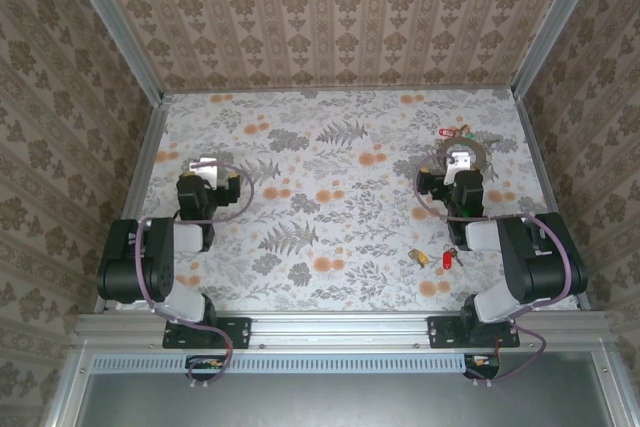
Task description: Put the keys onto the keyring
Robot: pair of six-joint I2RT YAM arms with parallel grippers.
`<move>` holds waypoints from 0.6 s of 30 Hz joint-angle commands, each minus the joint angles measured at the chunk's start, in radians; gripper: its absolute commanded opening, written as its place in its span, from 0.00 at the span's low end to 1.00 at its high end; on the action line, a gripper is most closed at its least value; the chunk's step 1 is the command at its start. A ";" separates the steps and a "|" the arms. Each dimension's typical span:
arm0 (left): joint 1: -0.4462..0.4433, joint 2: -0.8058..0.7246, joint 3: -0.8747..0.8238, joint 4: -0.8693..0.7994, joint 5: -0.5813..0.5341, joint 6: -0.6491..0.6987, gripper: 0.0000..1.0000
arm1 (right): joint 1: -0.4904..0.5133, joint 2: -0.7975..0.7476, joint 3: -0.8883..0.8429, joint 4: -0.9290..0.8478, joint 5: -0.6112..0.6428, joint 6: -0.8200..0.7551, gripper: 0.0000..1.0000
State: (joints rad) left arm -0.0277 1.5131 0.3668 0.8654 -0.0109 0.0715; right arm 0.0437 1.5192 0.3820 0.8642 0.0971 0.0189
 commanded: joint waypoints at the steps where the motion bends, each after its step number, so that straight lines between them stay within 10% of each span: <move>1: -0.005 -0.095 -0.020 -0.003 -0.029 -0.012 1.00 | 0.010 -0.056 -0.005 -0.010 0.026 -0.012 1.00; 9: 0.019 -0.367 0.007 -0.292 -0.057 -0.137 1.00 | 0.006 -0.217 0.300 -0.764 0.163 0.183 1.00; 15: 0.027 -0.428 0.219 -0.769 -0.205 -0.480 1.00 | -0.009 -0.203 0.405 -0.942 0.000 0.279 1.00; 18: 0.061 -0.390 0.306 -0.892 -0.026 -0.523 1.00 | -0.030 -0.147 0.488 -1.029 -0.058 0.325 1.00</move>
State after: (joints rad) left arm 0.0097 1.1065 0.6010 0.2176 -0.1074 -0.2943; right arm 0.0315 1.3277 0.7921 0.0162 0.1169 0.2584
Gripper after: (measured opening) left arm 0.999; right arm 0.995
